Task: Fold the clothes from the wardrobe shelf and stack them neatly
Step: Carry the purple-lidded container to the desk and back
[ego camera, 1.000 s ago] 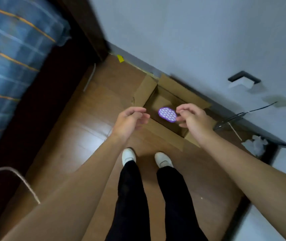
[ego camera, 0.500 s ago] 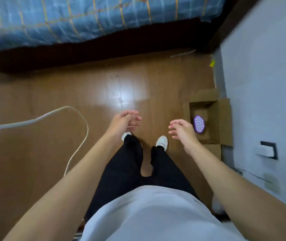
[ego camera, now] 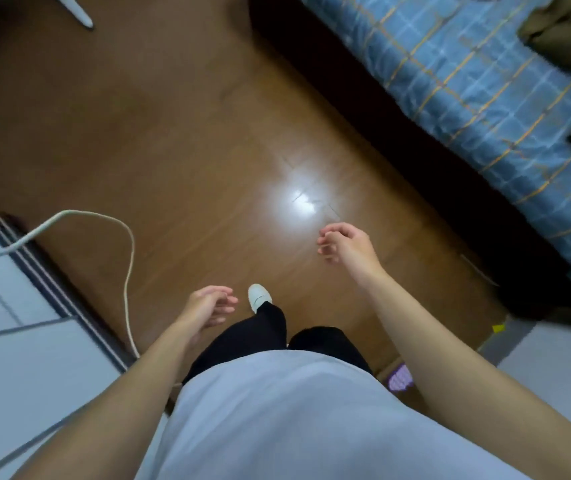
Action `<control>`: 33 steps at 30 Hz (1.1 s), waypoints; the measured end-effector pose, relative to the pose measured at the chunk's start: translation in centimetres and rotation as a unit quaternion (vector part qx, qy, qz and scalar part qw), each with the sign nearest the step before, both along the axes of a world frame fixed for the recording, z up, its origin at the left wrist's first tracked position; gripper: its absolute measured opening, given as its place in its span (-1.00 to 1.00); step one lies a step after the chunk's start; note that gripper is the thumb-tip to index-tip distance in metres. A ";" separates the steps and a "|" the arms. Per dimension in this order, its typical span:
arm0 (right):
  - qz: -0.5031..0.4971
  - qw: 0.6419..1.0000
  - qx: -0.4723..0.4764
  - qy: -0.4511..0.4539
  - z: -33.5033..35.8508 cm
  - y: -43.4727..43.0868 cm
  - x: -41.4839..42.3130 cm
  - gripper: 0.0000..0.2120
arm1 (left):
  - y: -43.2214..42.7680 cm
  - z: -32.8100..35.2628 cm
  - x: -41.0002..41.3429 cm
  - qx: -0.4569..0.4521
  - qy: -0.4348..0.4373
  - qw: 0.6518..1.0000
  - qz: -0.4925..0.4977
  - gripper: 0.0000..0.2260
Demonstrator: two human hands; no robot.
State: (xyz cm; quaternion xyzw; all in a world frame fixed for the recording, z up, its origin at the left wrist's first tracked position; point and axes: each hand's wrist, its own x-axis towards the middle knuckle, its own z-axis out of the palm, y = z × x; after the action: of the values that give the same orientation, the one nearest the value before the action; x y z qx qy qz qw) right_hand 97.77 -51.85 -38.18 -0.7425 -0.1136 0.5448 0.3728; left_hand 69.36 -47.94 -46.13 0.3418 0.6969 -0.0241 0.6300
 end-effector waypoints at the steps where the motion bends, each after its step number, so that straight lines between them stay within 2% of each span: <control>1: 0.025 1.000 -0.004 -0.005 0.0 1.6 -0.9 -0.83 | 0.4 0.0 -1.4 -0.002 0.001 1.000 0.029 -0.80; 7: 0.133 0.988 -0.064 -0.039 -2.4 7.9 -4.4 -0.81 | 5.0 0.7 -7.2 0.008 -0.026 0.985 0.169 -0.82; 14: 0.237 0.952 -0.175 -0.076 -6.5 13.7 -4.3 -0.84 | 16.8 3.7 -9.2 0.112 -0.088 0.948 0.285 -0.81; 17: 0.246 0.944 -0.206 -0.081 -8.4 18.5 -3.9 -0.82 | 23.1 4.9 -10.0 0.155 -0.100 0.931 0.315 -0.81; 19: 0.210 0.949 -0.221 -0.080 -8.7 20.2 -3.9 -0.84 | 25.1 5.1 -10.4 0.173 -0.105 0.924 0.325 -0.82; 22: 0.198 0.950 -0.232 -0.071 -9.3 26.8 -4.5 -0.85 | 29.3 4.5 -11.6 0.173 -0.074 0.909 0.372 -0.82; 26: 0.265 0.945 -0.187 -0.052 -8.6 38.0 -8.1 -0.84 | 31.9 3.1 -13.7 0.110 -0.006 0.928 0.356 -0.85; 33: 0.339 0.941 -0.003 -0.011 -4.4 57.5 -19.3 -0.87 | 31.2 0.5 -17.2 -0.026 0.039 0.927 0.372 -0.81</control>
State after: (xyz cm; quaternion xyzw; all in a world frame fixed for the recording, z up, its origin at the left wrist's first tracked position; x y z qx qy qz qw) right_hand 78.47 5.68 -42.59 -0.6670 -0.3612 0.6311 0.1623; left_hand 52.16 -16.74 -45.59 0.0399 0.7969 0.1805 0.5751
